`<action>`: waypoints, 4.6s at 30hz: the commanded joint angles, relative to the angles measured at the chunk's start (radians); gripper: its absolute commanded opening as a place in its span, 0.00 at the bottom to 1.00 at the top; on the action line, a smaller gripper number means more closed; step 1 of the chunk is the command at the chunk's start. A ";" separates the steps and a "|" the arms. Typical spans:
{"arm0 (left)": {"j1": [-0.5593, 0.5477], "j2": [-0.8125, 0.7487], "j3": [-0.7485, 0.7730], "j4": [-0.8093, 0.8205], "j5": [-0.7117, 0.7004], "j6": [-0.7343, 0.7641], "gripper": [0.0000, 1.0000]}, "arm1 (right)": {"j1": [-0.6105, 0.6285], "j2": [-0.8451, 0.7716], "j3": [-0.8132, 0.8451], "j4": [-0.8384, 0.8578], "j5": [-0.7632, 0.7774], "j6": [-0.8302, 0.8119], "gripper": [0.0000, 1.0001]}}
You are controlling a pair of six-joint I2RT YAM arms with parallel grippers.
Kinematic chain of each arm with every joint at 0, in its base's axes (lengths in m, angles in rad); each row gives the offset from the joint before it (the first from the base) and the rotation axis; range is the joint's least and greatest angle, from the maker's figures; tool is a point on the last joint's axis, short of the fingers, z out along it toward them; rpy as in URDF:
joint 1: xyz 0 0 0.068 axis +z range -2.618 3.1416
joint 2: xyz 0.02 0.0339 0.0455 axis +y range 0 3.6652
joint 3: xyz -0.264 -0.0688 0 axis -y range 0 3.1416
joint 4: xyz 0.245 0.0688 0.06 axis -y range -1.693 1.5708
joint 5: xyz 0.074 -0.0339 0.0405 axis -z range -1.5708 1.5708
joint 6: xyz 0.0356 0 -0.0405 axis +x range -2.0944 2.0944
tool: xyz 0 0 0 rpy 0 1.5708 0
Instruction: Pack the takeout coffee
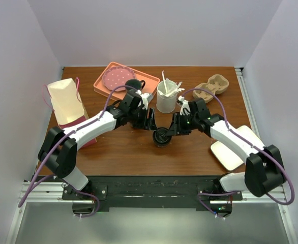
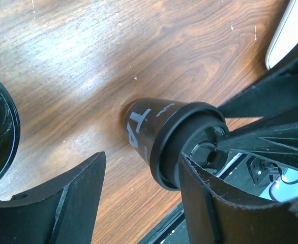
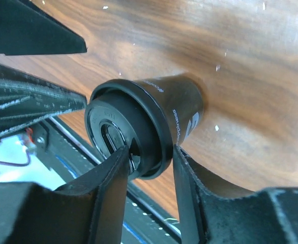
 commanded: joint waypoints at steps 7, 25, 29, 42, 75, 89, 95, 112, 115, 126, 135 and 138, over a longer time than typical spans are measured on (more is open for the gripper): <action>-0.016 -0.062 -0.067 0.090 0.069 -0.053 0.66 | -0.002 -0.144 -0.123 0.078 0.160 0.187 0.39; -0.048 0.015 0.002 0.156 0.110 -0.040 0.66 | -0.001 -0.146 -0.126 0.112 0.160 0.232 0.40; -0.073 0.024 0.019 0.153 0.103 -0.034 0.66 | -0.002 -0.141 -0.122 0.112 0.158 0.237 0.39; -0.084 0.098 0.022 0.107 -0.021 0.026 0.60 | -0.001 -0.146 -0.129 0.101 0.165 0.231 0.39; -0.087 0.153 -0.145 0.153 -0.022 0.074 0.49 | -0.079 0.060 -0.020 0.033 -0.002 -0.017 0.28; -0.090 0.165 -0.191 0.147 -0.026 0.065 0.49 | -0.128 0.143 -0.275 0.331 -0.159 0.068 0.27; -0.093 0.164 -0.188 0.127 -0.037 0.051 0.48 | -0.156 0.092 -0.191 0.233 -0.148 0.066 0.41; -0.104 0.180 -0.194 0.121 -0.043 0.032 0.48 | -0.157 -0.127 -0.102 0.023 -0.029 0.115 0.45; -0.107 0.183 -0.193 0.118 -0.041 0.032 0.48 | -0.159 -0.115 -0.111 0.052 -0.049 0.117 0.44; -0.113 0.188 -0.187 0.116 -0.041 0.031 0.48 | -0.156 -0.075 -0.138 0.144 -0.067 0.138 0.34; -0.116 0.210 -0.196 0.119 -0.040 0.036 0.47 | -0.157 -0.049 -0.239 0.184 -0.015 0.140 0.25; -0.116 0.217 -0.201 0.118 -0.041 0.040 0.47 | -0.156 -0.046 -0.287 0.208 -0.003 0.160 0.23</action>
